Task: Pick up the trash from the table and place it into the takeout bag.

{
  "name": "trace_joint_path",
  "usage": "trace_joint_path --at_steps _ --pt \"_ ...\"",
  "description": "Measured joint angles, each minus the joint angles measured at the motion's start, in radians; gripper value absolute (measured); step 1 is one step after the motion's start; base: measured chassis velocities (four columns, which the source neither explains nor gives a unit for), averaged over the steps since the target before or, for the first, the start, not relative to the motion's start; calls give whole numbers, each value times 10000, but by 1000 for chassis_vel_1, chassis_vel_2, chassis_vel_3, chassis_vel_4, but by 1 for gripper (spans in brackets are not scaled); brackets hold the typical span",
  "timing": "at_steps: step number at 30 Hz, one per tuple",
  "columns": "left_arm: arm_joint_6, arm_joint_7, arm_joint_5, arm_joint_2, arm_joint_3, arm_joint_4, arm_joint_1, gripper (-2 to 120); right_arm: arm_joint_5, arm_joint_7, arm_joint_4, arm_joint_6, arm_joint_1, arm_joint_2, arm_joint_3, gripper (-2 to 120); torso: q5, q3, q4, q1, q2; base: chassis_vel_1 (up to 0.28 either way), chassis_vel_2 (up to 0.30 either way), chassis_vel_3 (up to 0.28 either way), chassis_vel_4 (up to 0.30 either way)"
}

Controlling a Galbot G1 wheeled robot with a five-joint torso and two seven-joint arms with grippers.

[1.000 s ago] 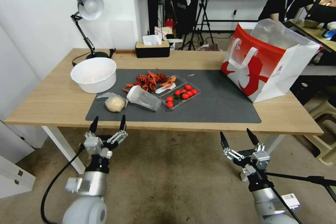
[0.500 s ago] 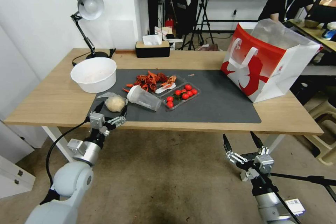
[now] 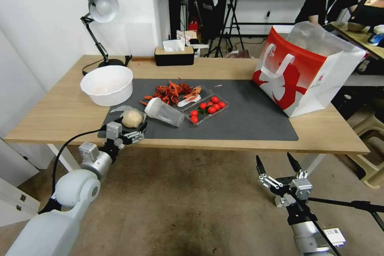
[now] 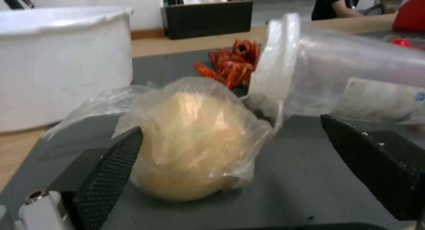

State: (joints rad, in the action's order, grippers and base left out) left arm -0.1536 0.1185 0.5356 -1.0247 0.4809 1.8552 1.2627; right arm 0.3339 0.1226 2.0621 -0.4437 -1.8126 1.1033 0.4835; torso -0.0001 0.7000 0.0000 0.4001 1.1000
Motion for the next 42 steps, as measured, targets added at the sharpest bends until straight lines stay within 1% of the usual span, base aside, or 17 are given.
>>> trace_joint_path --at_steps 8,21,23,24,25,27,28,30,31,32,33,36,37,39,40,41,42 --pt "-20 -192 46 -14 -166 -348 -245 100 -79 17 -59 -134 -58 47 24 100 2 0 -1 0 0 0 0 0 0" --pt "94 -526 -81 -55 -204 -493 -387 98 -200 82 -120 -231 -62 81 33 100 1 0 0 -1 0 0 0 0 0" --pt "95 -581 -84 -60 -207 -523 -444 91 -201 93 -120 -231 -61 83 34 100 2 -1 0 -1 0 0 0 0 0" --pt "95 -581 -84 -60 -207 -523 -444 91 -201 93 -120 -231 -61 83 34 100 2 -1 0 -1 0 0 0 0 0" --pt "86 -610 -83 -82 -238 -574 -497 83 -201 105 -117 -231 -62 83 35 100 1 -1 0 -1 0 0 0 0 0" --pt "38 -639 -80 -103 -271 -669 -574 74 -201 129 -101 -232 -77 83 40 100 2 -1 0 -1 0 0 0 0 0" --pt "38 -639 -80 -103 -271 -669 -574 74 -201 129 -101 -232 -77 83 40 100 2 -1 0 -1 0 0 0 0 0" --pt "-74 -664 11 -65 -278 -738 -619 65 -209 160 -55 -232 -97 79 65 100 1 -1 0 -1 0 0 0 0 0" --pt "-79 -697 35 -35 -276 -771 -634 58 -220 164 -53 -233 -100 79 65 100 1 -1 0 -1 0 0 0 0 0" --pt "-79 -697 35 -35 -276 -771 -634 58 -220 164 -53 -233 -100 79 65 100 1 -1 0 -1 0 0 0 0 0" --pt "-71 -714 69 -14 -262 -804 -640 53 -237 166 -53 -242 -101 80 62 100 0 0 -1 -1 0 0 0 0 0" --pt "53 -595 227 7 -150 -842 -537 41 -294 175 -55 -245 -80 107 9 100 1 -1 0 -2 0 0 0 0 0" --pt "53 -595 227 7 -150 -842 -537 41 -294 175 -55 -245 -80 107 9 100 1 -1 0 -2 0 0 0 0 0" --pt "228 -532 242 13 -89 -888 -472 30 -302 179 -85 -245 -60 108 -9 100 0 0 0 -1 0 0 0 0 0" --pt "320 -513 296 35 -21 -887 -421 27 -302 180 -108 -245 -45 111 -20 100 0 -1 0 -1 0 0 0 0 0" --pt "320 -513 296 35 -21 -887 -421 27 -302 180 -108 -245 -45 111 -20 100 0 -1 0 -1 0 0 0 0 0" --pt "432 -494 382 84 54 -849 -355 21 -302 180 -119 -245 -34 118 -50 100 0 -1 0 -1 0 0 0 0 0"
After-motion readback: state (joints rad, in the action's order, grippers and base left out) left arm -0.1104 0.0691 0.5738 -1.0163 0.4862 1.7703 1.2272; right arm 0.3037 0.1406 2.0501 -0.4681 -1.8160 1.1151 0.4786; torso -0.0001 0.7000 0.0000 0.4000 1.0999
